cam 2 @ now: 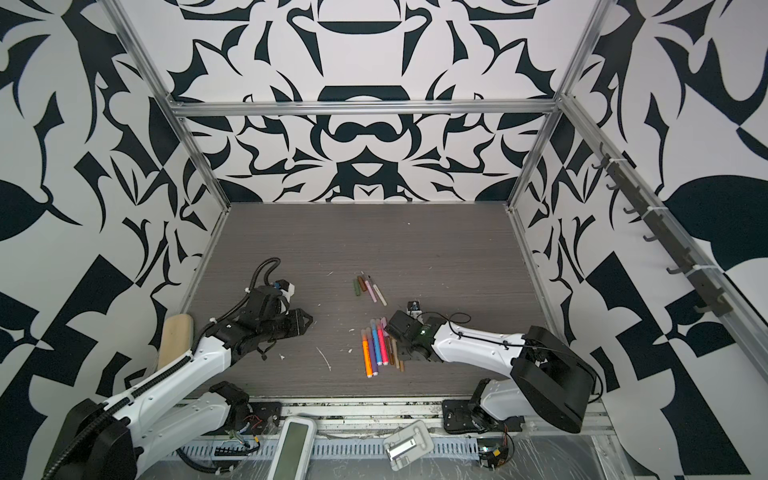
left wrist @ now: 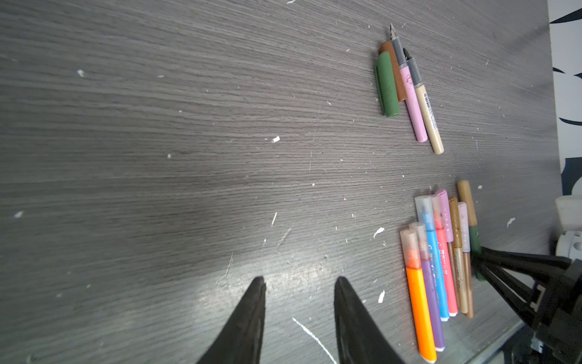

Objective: Open the pen caps
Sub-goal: 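Grasp the green pen with tan cap from the row with the right gripper, then lift the tan-capped green pen with the right gripper while the left gripper waits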

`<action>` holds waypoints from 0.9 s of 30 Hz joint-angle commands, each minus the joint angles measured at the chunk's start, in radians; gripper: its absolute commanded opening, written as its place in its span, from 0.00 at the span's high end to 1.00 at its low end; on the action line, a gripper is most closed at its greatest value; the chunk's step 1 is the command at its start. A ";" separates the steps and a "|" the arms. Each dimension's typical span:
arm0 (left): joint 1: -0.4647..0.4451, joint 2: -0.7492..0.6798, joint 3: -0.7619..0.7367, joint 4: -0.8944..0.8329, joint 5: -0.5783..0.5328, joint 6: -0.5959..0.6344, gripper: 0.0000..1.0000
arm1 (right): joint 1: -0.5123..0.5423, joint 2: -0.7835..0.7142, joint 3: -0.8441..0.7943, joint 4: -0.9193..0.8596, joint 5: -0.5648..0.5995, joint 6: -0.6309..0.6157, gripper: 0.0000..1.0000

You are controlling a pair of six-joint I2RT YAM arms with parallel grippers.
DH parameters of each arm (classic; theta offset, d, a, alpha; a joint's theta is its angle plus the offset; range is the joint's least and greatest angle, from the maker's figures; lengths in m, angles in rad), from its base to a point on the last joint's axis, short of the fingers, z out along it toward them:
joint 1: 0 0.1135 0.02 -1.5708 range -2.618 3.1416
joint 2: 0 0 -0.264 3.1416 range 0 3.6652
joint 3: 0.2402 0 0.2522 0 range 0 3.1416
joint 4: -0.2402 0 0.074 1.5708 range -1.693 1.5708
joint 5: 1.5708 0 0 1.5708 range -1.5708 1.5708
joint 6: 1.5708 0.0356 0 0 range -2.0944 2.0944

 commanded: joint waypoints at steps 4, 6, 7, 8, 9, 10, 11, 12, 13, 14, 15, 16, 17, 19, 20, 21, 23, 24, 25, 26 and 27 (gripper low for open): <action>-0.002 -0.003 0.015 0.010 -0.018 0.010 0.61 | -0.005 -0.086 -0.035 -0.102 0.077 0.011 0.91; -0.003 -0.025 0.005 0.011 -0.028 0.007 0.61 | -0.004 -0.142 -0.039 -0.135 0.088 0.018 0.95; -0.003 -0.039 0.001 0.014 -0.031 0.006 0.61 | -0.003 -0.176 -0.042 -0.150 0.089 0.023 0.96; -0.003 -0.054 -0.006 0.017 -0.034 0.005 0.61 | -0.005 -0.208 -0.047 -0.160 0.089 0.030 0.98; -0.003 -0.070 -0.012 0.019 -0.035 0.004 0.61 | -0.005 -0.239 -0.054 -0.166 0.087 0.037 0.99; -0.003 -0.084 -0.018 0.020 -0.037 0.004 0.61 | -0.005 -0.273 -0.061 -0.169 0.088 0.046 1.00; -0.003 -0.100 -0.025 0.022 -0.039 0.003 0.61 | -0.006 -0.304 -0.067 -0.170 0.086 0.056 1.00; -0.005 -0.113 -0.029 0.024 -0.043 0.001 0.61 | -0.007 -0.333 -0.069 -0.170 0.082 0.064 1.00; -0.005 -0.127 -0.035 0.027 -0.044 0.000 0.61 | -0.009 -0.360 -0.067 -0.171 0.075 0.067 1.00; -0.006 -0.138 -0.041 0.028 -0.048 -0.002 0.61 | -0.009 -0.382 -0.060 -0.172 0.068 0.065 1.00; -0.006 -0.145 -0.045 0.029 -0.050 -0.003 0.61 | -0.010 -0.397 -0.050 -0.177 0.065 0.063 1.00; -0.008 -0.150 -0.047 0.031 -0.051 -0.004 0.61 | -0.011 -0.411 -0.035 -0.187 0.065 0.061 1.00; -0.008 -0.151 -0.047 0.031 -0.053 -0.004 0.61 | -0.010 -0.422 -0.018 -0.197 0.065 0.058 1.00; -0.011 -0.148 -0.046 0.031 -0.053 -0.004 0.61 | -0.010 -0.438 0.010 -0.205 0.063 0.051 1.00; -0.013 -0.145 -0.044 0.031 -0.054 -0.003 0.61 | -0.011 -0.447 0.024 -0.206 0.058 0.044 1.00; -0.016 -0.143 -0.044 0.032 -0.053 -0.003 0.61 | -0.011 -0.455 0.033 -0.199 0.053 0.038 1.00; -0.024 -0.135 -0.045 0.039 -0.053 -0.003 0.61 | -0.010 -0.476 0.039 -0.186 0.049 0.042 1.00; -0.028 -0.126 -0.042 0.044 -0.053 0.000 0.61 | -0.010 -0.486 0.034 -0.183 0.056 0.060 1.00; -0.036 -0.113 -0.036 0.045 -0.054 0.004 0.61 | -0.010 -0.500 0.023 -0.172 0.062 0.082 1.00; -0.045 -0.098 -0.030 0.046 -0.054 0.010 0.61 | -0.010 -0.519 0.003 -0.155 0.063 0.111 1.00; -0.057 -0.086 -0.025 0.049 -0.059 0.015 0.62 | -0.011 -0.541 -0.014 -0.137 0.061 0.140 1.00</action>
